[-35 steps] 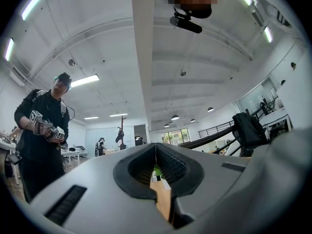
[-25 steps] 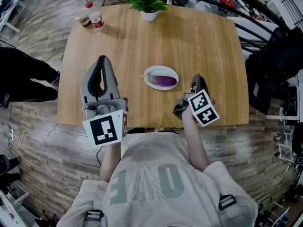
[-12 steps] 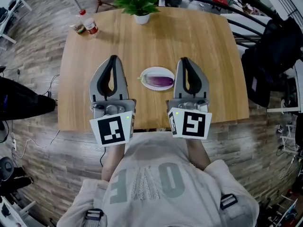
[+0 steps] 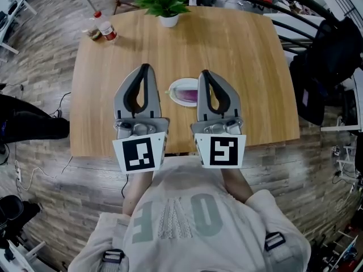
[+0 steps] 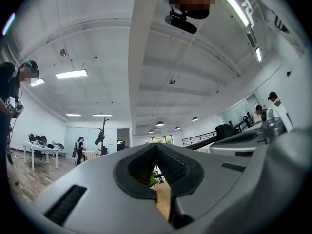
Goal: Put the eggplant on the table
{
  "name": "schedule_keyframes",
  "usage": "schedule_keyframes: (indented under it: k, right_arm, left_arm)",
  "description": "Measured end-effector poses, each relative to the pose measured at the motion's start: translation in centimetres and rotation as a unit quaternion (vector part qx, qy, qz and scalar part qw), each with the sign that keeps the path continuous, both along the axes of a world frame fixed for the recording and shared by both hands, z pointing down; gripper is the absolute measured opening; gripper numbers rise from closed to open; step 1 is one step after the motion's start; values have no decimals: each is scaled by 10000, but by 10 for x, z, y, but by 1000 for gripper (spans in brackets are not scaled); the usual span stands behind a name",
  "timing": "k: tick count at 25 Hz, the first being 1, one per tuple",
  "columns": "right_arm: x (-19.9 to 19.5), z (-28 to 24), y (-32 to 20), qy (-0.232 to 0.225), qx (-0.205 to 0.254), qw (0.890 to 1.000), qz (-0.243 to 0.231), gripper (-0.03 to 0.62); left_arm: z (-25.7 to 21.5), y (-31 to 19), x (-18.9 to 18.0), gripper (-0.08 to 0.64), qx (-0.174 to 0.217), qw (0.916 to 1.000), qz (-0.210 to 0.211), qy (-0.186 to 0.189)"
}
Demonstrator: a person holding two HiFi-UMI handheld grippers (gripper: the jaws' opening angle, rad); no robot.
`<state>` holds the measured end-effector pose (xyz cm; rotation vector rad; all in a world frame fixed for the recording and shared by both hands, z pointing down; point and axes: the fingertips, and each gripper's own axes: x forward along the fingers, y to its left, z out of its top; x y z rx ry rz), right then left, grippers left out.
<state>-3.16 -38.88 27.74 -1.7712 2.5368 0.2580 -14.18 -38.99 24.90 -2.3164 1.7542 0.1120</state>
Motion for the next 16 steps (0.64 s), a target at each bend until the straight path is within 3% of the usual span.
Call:
schedule_keyframes:
  k: [16]
  right_arm:
    - [11, 10, -2, 55, -157, 9999, 27, 18]
  left_arm:
    - [3, 1, 0, 9, -34, 10000, -57, 51]
